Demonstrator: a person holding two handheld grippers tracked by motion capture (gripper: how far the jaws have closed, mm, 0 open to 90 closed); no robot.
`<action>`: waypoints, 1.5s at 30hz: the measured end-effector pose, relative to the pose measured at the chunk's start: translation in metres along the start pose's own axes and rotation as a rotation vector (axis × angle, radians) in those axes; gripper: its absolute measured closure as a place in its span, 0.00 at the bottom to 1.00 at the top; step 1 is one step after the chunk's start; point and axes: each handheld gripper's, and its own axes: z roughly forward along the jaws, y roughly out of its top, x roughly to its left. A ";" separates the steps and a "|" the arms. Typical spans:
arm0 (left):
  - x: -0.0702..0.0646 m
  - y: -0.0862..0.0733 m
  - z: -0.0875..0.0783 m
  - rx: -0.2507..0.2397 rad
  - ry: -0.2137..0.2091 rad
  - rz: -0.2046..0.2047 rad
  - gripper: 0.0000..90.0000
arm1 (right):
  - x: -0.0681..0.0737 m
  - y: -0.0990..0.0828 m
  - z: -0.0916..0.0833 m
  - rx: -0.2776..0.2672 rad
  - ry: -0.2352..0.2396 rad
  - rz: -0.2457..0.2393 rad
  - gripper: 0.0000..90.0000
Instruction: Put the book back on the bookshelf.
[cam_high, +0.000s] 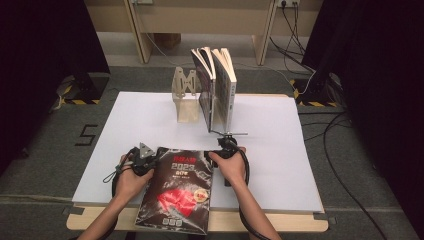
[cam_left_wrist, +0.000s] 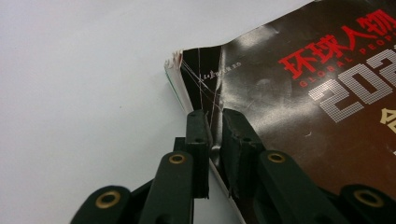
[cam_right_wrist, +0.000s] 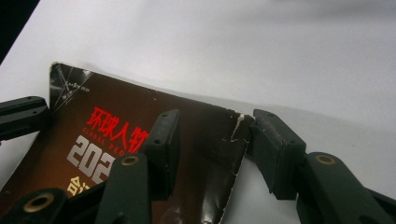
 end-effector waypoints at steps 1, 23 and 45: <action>0.000 0.000 0.000 0.001 0.001 0.002 0.89 | 0.002 0.000 -0.001 0.003 -0.010 -0.018 0.59; 0.000 -0.001 -0.001 -0.004 0.002 0.004 0.90 | -0.001 -0.008 -0.005 0.048 0.061 0.026 0.78; 0.013 -0.002 -0.008 -0.053 -0.008 -0.090 0.66 | 0.013 0.001 -0.026 -0.027 0.164 0.006 0.97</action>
